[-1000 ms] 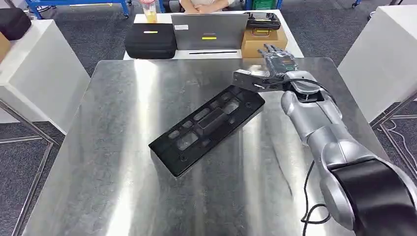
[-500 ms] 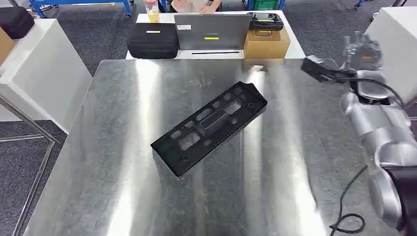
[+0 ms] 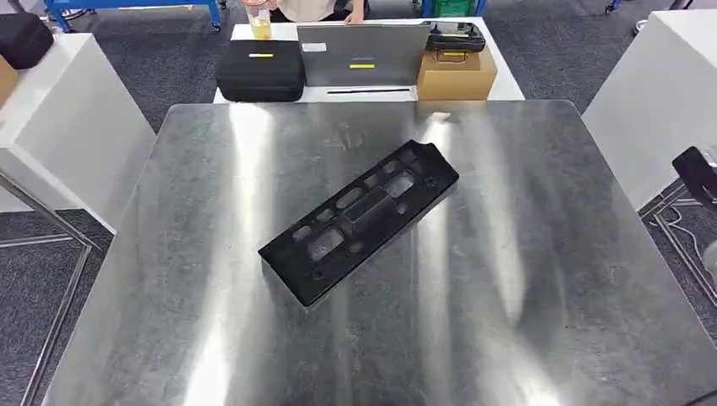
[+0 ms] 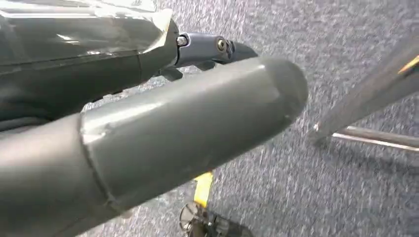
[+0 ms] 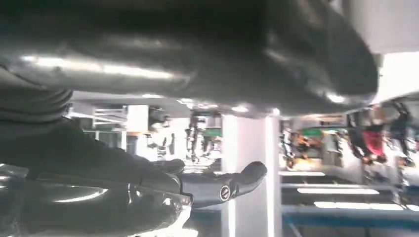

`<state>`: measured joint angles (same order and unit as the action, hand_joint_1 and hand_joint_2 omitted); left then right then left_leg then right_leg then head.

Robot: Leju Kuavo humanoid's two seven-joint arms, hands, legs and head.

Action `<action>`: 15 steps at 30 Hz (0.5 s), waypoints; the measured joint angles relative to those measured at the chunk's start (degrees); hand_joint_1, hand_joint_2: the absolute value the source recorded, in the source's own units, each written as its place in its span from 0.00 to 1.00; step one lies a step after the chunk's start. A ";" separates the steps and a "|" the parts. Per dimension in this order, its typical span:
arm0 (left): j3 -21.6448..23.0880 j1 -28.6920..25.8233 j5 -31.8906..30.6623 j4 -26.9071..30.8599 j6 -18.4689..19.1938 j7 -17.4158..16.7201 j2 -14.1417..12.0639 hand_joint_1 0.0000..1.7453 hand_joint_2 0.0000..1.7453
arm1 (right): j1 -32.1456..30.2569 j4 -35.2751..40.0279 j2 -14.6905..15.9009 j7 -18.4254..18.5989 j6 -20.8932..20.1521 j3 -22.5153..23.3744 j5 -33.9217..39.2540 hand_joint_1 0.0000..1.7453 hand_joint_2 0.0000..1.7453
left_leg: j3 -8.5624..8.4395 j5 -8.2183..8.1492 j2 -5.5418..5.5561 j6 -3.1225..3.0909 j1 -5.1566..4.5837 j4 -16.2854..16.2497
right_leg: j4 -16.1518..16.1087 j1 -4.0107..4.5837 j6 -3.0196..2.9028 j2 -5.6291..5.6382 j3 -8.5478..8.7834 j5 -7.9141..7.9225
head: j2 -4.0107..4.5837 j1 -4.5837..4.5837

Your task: Take the parts from the cabinet and place them on the table.

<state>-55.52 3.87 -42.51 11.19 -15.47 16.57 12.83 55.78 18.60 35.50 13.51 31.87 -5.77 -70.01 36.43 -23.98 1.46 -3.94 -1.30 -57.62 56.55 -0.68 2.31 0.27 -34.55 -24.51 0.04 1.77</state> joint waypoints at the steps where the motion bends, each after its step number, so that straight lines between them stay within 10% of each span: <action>1: -0.11 0.07 0.00 0.00 0.00 0.00 0.00 0.00 0.00 | -0.37 -0.20 0.39 0.22 0.00 0.35 -0.17 0.00 0.00 | -0.04 0.00 -0.02 0.00 0.00 0.00 | 0.00 -0.02 0.00 0.02 0.00 0.00 | 0.00 0.02; 8: -0.44 0.22 -0.02 -0.07 1.39 0.00 0.28 0.00 0.00 | -3.96 -0.68 2.66 0.98 3.37 2.79 2.29 0.00 0.00 | -0.13 0.00 0.18 -0.01 0.01 -0.01 | -0.02 -0.01 0.14 -0.24 0.09 -0.15 | 0.00 0.00; 15: -0.52 0.15 -1.25 -0.15 4.17 -1.11 0.26 0.00 0.00 | -25.31 6.29 5.57 -4.19 7.78 17.62 4.51 0.00 0.00 | -0.23 -0.29 1.03 -0.36 -0.07 0.01 | -0.05 0.12 0.45 -1.04 0.64 -0.54 | 0.00 -0.07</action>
<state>-56.04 4.02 -43.76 11.04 -11.30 15.45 13.09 30.48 24.89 41.07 9.32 39.65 11.85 -65.50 36.20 -24.27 2.49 -4.30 -1.37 -57.62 56.50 -0.56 2.76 -0.78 -33.91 -25.05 0.04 1.70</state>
